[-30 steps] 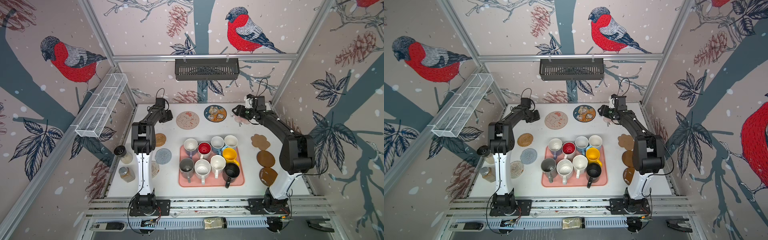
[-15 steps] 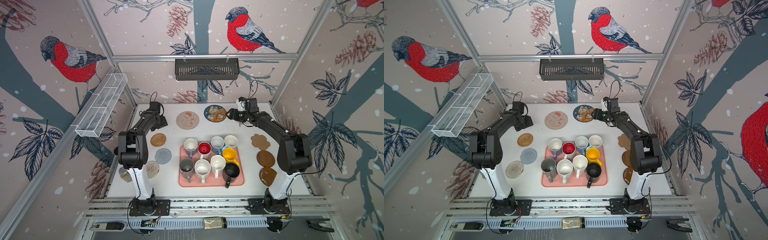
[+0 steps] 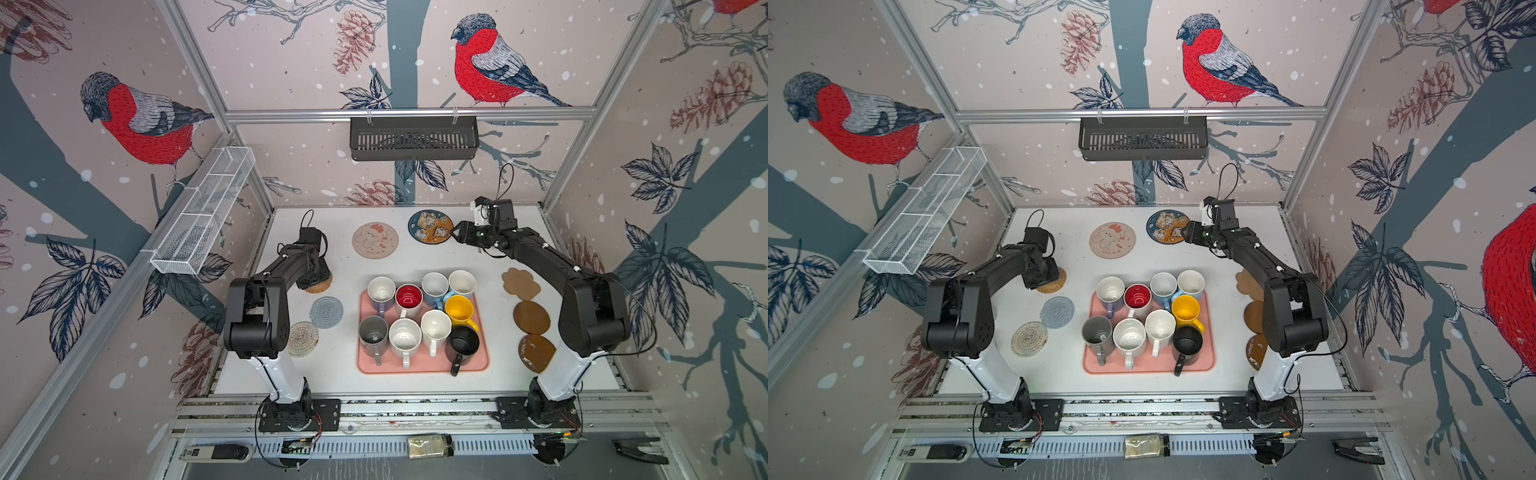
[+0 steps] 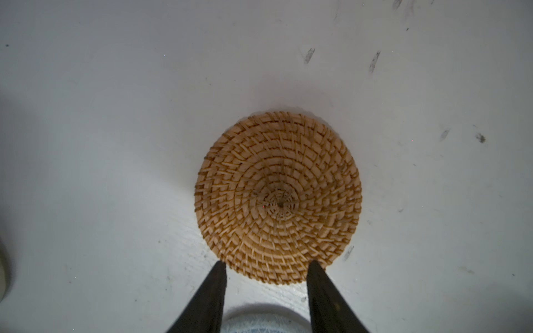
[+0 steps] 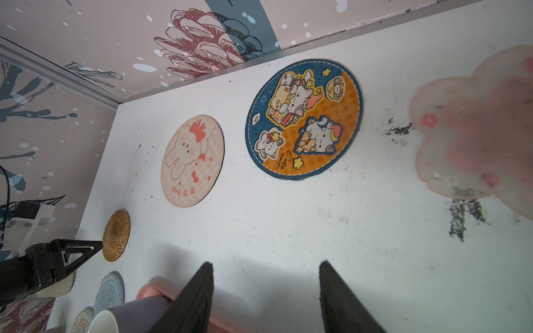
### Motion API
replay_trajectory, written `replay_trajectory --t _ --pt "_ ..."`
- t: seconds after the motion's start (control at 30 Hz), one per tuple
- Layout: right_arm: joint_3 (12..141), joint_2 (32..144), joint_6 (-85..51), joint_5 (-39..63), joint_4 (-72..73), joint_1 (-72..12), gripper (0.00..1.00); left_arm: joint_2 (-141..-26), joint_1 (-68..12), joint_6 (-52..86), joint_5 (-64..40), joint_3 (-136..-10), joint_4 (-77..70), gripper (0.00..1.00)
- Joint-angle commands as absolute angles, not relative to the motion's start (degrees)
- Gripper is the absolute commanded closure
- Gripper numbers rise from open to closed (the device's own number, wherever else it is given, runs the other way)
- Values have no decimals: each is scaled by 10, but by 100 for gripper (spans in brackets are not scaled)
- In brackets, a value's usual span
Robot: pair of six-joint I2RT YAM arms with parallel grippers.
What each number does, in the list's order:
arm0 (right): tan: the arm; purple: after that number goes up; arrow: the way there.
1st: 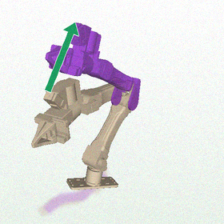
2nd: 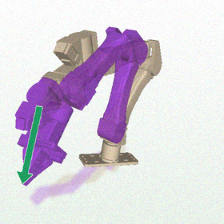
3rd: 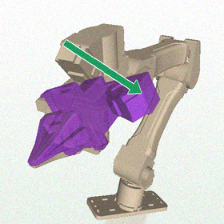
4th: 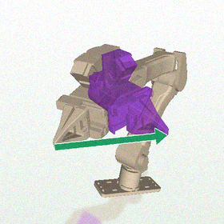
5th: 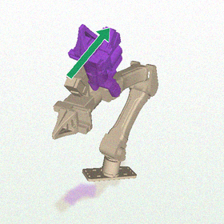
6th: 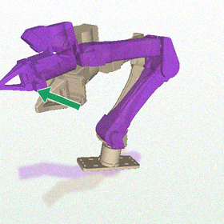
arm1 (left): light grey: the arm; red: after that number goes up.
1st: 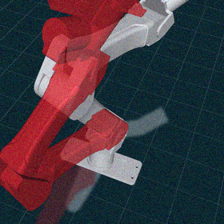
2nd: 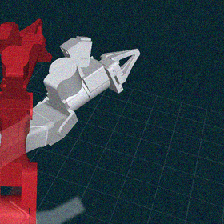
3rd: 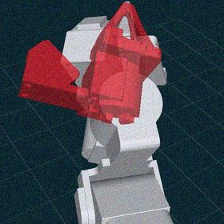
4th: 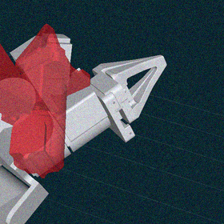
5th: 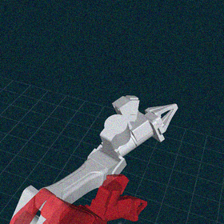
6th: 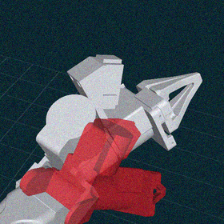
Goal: Place cups on coasters
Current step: Move the coaster to the top-left of the table.
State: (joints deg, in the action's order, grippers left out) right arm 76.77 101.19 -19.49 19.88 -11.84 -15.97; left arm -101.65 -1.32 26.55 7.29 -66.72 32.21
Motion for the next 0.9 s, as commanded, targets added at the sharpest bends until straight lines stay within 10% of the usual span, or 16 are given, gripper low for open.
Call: replay_trajectory --t 0.0,0.87 --pt "766 1003 -193 200 -105 -161 41 -1032 -12 262 71 -662 301 54" --pt "771 1008 -184 200 -110 -155 41 -1155 -7 273 29 -773 235 61"
